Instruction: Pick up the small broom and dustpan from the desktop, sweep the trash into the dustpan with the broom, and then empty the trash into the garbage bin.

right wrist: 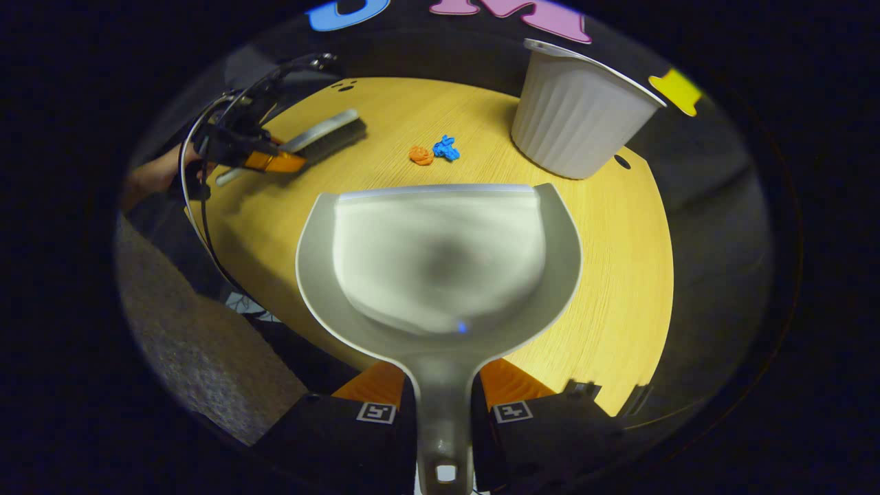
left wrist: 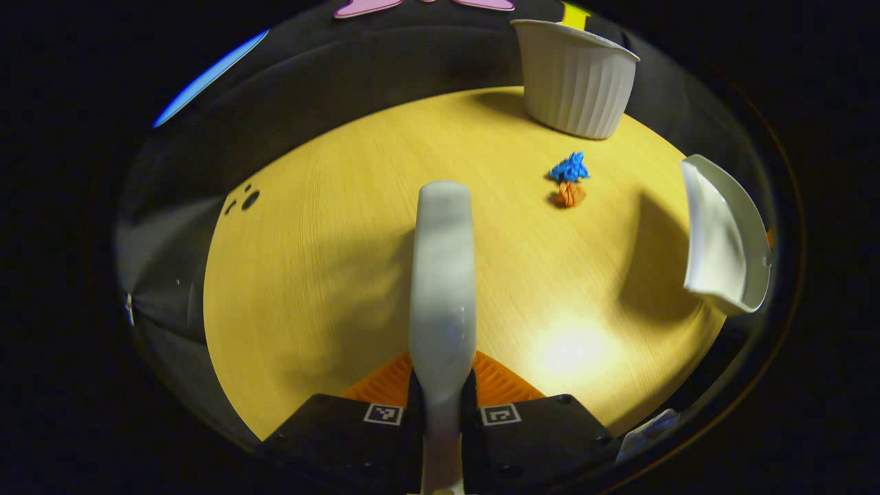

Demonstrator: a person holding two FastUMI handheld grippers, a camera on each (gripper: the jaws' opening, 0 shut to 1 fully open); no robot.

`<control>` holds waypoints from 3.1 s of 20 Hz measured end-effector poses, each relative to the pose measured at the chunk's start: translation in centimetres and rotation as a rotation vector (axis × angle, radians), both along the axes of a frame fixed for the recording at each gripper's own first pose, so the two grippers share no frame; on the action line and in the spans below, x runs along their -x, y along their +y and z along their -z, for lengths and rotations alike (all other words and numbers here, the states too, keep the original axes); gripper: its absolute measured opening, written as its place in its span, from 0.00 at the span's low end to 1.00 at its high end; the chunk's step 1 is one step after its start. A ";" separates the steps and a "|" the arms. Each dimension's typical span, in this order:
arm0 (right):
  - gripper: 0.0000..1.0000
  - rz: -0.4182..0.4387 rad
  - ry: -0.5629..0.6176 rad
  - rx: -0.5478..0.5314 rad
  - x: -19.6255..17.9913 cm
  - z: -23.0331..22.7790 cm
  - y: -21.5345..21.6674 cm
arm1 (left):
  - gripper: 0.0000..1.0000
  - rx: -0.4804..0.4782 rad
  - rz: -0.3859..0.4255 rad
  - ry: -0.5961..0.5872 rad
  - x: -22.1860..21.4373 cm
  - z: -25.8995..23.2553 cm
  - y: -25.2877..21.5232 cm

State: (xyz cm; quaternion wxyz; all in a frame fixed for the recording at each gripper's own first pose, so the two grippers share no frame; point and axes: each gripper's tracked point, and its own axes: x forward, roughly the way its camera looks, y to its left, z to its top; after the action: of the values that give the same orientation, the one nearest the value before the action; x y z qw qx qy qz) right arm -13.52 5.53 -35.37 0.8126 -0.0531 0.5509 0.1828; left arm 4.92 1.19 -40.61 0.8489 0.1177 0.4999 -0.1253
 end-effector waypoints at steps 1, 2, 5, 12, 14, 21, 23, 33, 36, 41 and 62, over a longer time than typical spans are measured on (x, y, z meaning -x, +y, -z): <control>0.36 -0.016 0.024 0.008 -0.2 0.3 0.1 | 0.27 0.012 0.012 -0.016 -1.3 -0.6 -0.8; 0.32 -0.024 0.046 0.006 -0.4 0.7 0.3 | 0.24 0.022 0.026 -0.027 -2.6 -1.0 -1.4; 0.36 -0.023 0.108 0.013 -1.1 2.0 0.3 | 0.26 0.016 0.089 -0.026 -5.7 -1.4 -3.5; 0.41 -0.020 0.133 0.003 -2.7 3.5 -0.1 | 0.26 -0.017 0.207 0.085 -8.1 1.5 -8.4; 0.41 -0.011 0.138 0.000 -3.0 3.9 -0.3 | 0.24 -0.007 0.223 0.103 -8.0 1.8 -9.6; 0.36 -0.016 0.144 -0.020 -3.3 4.8 -0.9 | 0.26 0.114 0.358 0.184 -4.7 1.2 -15.1; 0.36 -0.026 0.130 -0.023 -3.8 5.5 -1.1 | 0.26 0.194 0.391 0.242 -2.3 0.4 -17.2; 0.36 0.097 0.018 -0.085 -2.6 7.5 -2.1 | 0.26 0.393 0.329 0.254 2.3 -6.0 -20.3; 0.41 0.182 -0.027 -0.080 -2.7 5.8 -3.4 | 0.26 0.390 0.226 0.149 1.2 -7.9 -16.7; 0.41 0.317 -0.064 -0.025 -2.8 0.3 -7.3 | 0.26 0.402 0.075 0.135 2.3 -7.5 -11.2; 0.36 0.289 -0.292 0.483 -23.2 -23.2 -24.5 | 0.26 0.408 0.014 0.082 5.8 -5.7 -6.6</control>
State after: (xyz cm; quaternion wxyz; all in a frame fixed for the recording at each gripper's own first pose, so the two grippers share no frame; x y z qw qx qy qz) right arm 9.67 -19.01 -12.15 0.8645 -0.1914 0.4577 -0.0802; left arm -0.86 -5.43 -34.93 0.8330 -0.0584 0.4976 -0.2346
